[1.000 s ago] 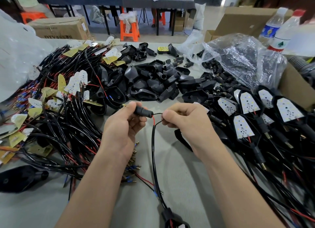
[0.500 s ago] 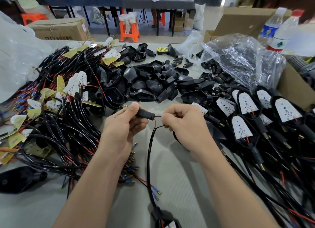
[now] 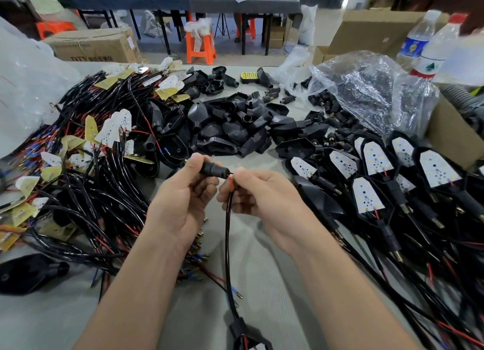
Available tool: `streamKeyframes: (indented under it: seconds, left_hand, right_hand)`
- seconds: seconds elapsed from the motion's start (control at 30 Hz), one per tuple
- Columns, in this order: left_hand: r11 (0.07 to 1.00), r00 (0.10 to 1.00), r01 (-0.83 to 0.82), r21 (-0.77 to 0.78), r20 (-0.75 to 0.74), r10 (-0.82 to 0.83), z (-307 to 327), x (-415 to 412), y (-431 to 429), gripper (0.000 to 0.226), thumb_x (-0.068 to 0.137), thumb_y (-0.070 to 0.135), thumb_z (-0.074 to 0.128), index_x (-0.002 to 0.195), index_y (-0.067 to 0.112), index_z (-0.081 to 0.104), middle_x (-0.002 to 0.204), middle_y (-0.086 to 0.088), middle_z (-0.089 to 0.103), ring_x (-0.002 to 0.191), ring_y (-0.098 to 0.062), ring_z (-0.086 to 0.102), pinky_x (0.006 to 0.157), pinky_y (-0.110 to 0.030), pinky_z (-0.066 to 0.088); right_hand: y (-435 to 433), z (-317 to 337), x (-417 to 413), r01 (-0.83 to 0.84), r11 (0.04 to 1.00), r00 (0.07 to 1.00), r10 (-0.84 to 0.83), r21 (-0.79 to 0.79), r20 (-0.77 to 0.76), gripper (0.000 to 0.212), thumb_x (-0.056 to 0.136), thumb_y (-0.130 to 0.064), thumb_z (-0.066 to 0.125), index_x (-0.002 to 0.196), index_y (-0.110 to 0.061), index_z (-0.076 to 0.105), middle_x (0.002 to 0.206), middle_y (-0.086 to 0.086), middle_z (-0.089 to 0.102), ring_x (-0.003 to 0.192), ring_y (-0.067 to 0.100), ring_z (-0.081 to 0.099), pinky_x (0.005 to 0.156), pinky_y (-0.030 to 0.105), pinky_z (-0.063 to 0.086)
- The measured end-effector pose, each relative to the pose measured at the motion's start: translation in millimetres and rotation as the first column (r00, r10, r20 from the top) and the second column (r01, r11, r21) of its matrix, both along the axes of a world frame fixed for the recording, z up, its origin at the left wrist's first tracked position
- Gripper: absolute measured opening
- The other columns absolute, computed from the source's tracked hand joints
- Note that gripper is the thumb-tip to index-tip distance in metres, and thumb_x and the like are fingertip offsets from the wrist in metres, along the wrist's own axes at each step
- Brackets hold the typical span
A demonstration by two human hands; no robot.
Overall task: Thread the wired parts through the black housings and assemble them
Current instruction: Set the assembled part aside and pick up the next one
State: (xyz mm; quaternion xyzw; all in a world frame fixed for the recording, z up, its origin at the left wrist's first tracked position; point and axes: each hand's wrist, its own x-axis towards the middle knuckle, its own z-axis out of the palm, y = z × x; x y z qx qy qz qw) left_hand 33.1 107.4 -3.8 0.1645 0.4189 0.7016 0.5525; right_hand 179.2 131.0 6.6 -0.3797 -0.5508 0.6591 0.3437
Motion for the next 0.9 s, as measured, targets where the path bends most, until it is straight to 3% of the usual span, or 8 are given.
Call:
streamKeyframes:
  seconds: [0.13,0.33,0.47,0.6,0.73,0.9]
  left_hand:
    - [0.999,0.999,0.034,0.007,-0.020,-0.034,0.2,-0.2,-0.9,0.024,0.077,0.035,0.070,0.086,0.012,0.071,0.077,-0.003,0.072,0.051,-0.005,0.057,0.051,-0.015,0.052]
    - [0.994,0.991,0.108,0.024,-0.082,-0.105,1.9,-4.4,-3.4,0.022,0.080,0.035,0.068,0.071,0.019,0.079,0.080,-0.003,0.074,0.053,-0.004,0.058,0.053,-0.015,0.052]
    - [0.995,0.995,0.085,0.049,-0.059,-0.082,3.1,-11.7,-5.0,0.026,0.082,0.037,0.066,0.070,0.020,0.081,0.081,-0.002,0.074,0.054,-0.004,0.058,0.054,-0.014,0.052]
    - [0.995,0.993,0.082,0.060,-0.087,-0.077,2.7,-13.8,-4.5,0.025,0.081,0.038,0.067,0.070,0.020,0.082,0.082,-0.002,0.074,0.055,-0.004,0.057,0.054,-0.014,0.051]
    - [0.993,0.979,0.103,0.056,-0.181,-0.092,-0.2,-11.8,-4.7,0.021,0.079,0.038,0.070,0.078,0.020,0.081,0.086,-0.002,0.074,0.057,-0.006,0.058,0.056,-0.016,0.052]
    - [0.995,0.958,0.091,0.039,-0.275,-0.077,-0.7,-14.8,-2.9,0.021,0.078,0.038,0.071,0.079,0.021,0.082,0.085,0.000,0.075,0.063,-0.008,0.062,0.059,-0.018,0.054]
  right_hand:
    - [-2.2,0.6,-1.3,-0.043,0.994,0.998,0.038,-0.101,-0.048,0.044,0.106,-0.024,0.049,0.071,-0.014,0.074,0.077,0.008,0.073,0.067,0.016,0.064,0.081,0.035,0.051]
    - [-1.9,-0.7,-7.6,0.103,0.994,0.995,-0.103,-0.048,0.002,0.036,0.094,-0.019,0.070,0.059,-0.017,0.075,0.064,0.000,0.070,0.058,0.009,0.063,0.066,0.025,0.052]
    - [-0.7,0.0,-6.6,-0.031,0.978,0.993,0.006,-0.207,-0.120,0.046,0.104,-0.026,0.055,0.065,-0.018,0.079,0.072,0.006,0.072,0.067,0.017,0.066,0.076,0.033,0.055]
    - [1.1,-4.8,-7.8,-0.017,0.979,0.995,-0.004,-0.204,-0.102,0.040,0.100,-0.013,0.058,0.066,-0.016,0.079,0.067,0.003,0.069,0.060,0.011,0.063,0.061,0.021,0.054]
    - [1.4,-12.4,-11.3,0.151,0.988,0.988,-0.151,-0.025,-0.010,0.023,0.092,-0.011,0.071,0.069,-0.013,0.076,0.060,0.004,0.066,0.048,0.010,0.052,0.048,0.018,0.042]
    - [3.5,-15.6,-9.8,0.292,0.956,0.947,-0.292,-0.016,-0.135,0.005,0.094,-0.009,0.070,0.089,-0.008,0.072,0.063,0.008,0.069,0.043,0.011,0.054,0.043,0.019,0.040]
